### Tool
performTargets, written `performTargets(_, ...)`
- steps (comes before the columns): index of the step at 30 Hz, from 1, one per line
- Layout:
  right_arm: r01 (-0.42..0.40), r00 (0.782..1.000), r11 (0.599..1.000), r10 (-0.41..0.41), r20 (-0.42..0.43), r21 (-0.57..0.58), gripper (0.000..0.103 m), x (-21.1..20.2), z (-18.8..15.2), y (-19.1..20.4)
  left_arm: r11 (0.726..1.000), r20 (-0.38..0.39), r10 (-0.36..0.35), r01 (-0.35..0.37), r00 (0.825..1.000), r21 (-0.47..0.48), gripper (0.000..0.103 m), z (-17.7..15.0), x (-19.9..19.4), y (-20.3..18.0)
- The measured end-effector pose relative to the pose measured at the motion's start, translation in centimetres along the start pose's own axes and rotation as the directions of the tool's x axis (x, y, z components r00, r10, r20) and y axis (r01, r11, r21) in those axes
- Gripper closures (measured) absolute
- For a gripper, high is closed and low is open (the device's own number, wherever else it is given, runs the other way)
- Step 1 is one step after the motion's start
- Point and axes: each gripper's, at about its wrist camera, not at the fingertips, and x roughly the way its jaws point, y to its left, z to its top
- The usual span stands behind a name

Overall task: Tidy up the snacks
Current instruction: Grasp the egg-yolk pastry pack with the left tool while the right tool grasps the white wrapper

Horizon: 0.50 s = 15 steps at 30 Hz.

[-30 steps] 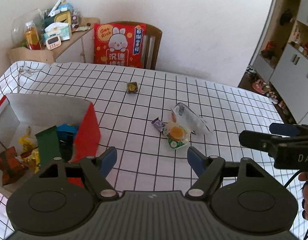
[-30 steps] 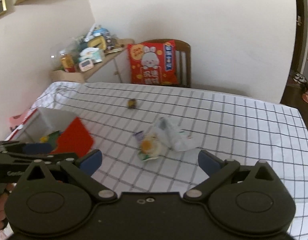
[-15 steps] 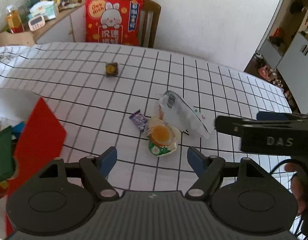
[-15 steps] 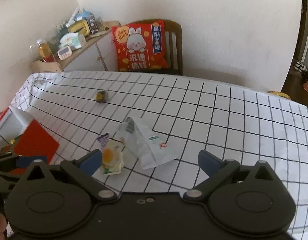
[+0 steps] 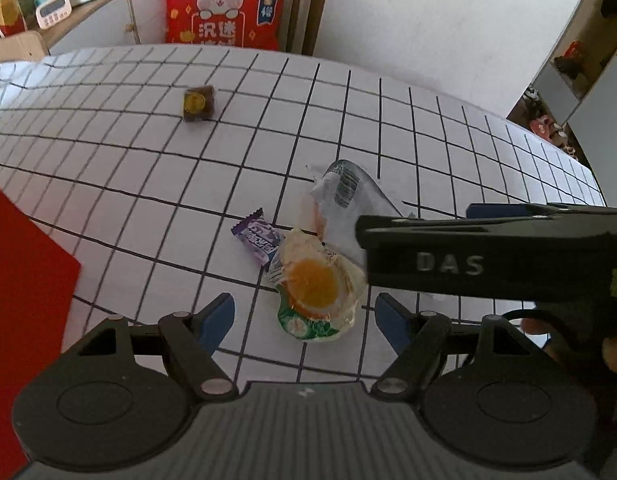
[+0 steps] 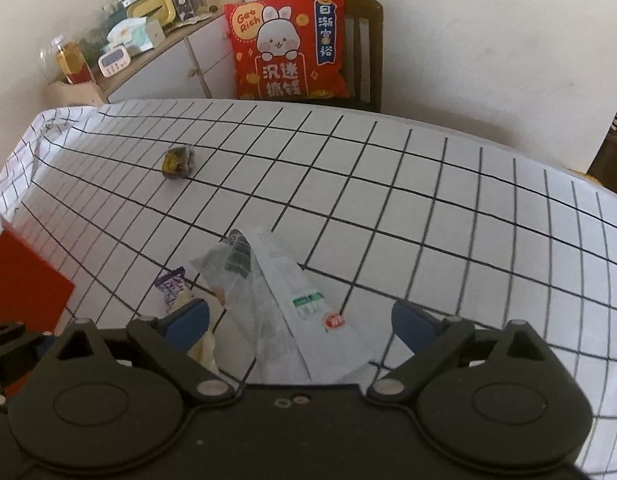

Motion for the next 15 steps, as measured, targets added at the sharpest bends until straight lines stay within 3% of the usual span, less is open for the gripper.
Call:
performTargets(5, 0.003, 1.000, 1.000, -0.003, -0.019, -0.007, 0.008, 1.6, 0.2, 0.3, 0.999, -0.025, -0.018, 0.017, 1.000, -0.029, 0.026, 0.6, 1.3, 0.2)
performTargets(10, 0.009, 1.000, 1.000, -0.009, -0.017, -0.014, 0.019, 2.4, 0.2, 0.8, 0.999, -0.042, -0.016, 0.014, 0.999, -0.041, 0.027, 1.0, 2.2, 0.3)
performTargets(15, 0.010, 1.000, 0.999, -0.011, -0.015, -0.047, 0.036, 2.7, 0.1, 1.4, 0.997, -0.053, -0.058, 0.056, 0.997, -0.047, 0.045, 1.2, 2.5, 0.6)
